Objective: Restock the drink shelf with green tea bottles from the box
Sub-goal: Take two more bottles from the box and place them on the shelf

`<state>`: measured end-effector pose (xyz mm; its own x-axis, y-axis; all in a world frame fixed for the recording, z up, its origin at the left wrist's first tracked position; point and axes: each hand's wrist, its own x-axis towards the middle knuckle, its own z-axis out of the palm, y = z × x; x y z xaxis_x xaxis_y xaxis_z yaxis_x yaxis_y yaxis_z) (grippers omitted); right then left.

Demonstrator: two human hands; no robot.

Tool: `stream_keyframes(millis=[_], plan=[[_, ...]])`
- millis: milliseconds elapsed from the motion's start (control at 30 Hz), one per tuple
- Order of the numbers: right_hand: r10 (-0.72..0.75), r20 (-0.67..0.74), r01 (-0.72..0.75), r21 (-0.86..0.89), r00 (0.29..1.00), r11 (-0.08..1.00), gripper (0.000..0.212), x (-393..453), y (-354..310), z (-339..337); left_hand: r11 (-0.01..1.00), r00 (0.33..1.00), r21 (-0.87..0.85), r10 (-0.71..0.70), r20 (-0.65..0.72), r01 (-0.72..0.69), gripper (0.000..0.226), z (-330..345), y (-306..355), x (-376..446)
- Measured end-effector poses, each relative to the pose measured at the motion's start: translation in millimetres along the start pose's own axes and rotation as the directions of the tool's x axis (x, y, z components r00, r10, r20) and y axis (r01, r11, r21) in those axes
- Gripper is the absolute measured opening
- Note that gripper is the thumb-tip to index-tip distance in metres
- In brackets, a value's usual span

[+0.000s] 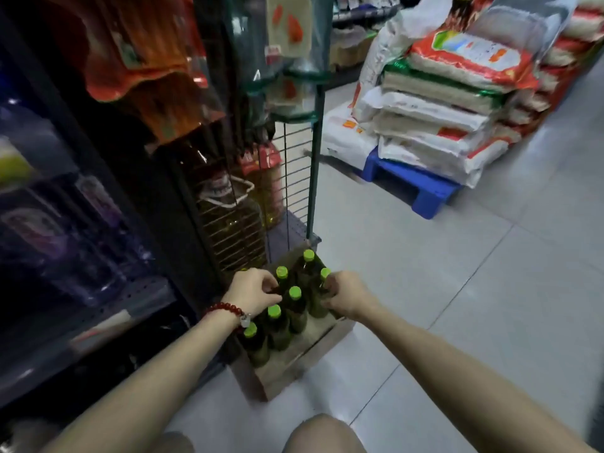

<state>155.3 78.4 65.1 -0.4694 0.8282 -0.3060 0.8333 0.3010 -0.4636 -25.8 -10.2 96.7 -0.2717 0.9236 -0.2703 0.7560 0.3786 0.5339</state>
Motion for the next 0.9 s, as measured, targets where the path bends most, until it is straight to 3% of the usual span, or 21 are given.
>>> stream_keyframes(millis=[167, 467, 700, 900], plan=[[-0.021, 0.031, 0.02, 0.038, 0.999, 0.999, 0.019, 14.7, 29.8, 55.1, 0.998, 0.998, -0.011, -0.069, 0.005, 0.069, 0.03, 54.7, -37.0, 10.1], [-0.031, 0.012, 0.03, 0.122, 0.999, 0.992, 0.022, 50.5, 48.6, 97.8, 0.962, 0.971, -0.163, -0.23, -0.063, 0.217, 0.069, 115.4, -59.2, 29.1], [0.006, 0.073, -0.025, 0.261, 0.997, 0.965, 0.07, 73.8, 54.9, 121.1, 0.897, 0.932, -0.33, -0.345, -0.111, 0.293, 0.084, 160.1, -62.9, 37.8], [0.045, 0.078, -0.07, 0.35, 0.996, 0.934, 0.083, 90.3, 61.9, 135.2, 0.852, 0.917, -0.47, -0.35, -0.189, 0.228, 0.085, 183.4, -66.7, 47.3]])
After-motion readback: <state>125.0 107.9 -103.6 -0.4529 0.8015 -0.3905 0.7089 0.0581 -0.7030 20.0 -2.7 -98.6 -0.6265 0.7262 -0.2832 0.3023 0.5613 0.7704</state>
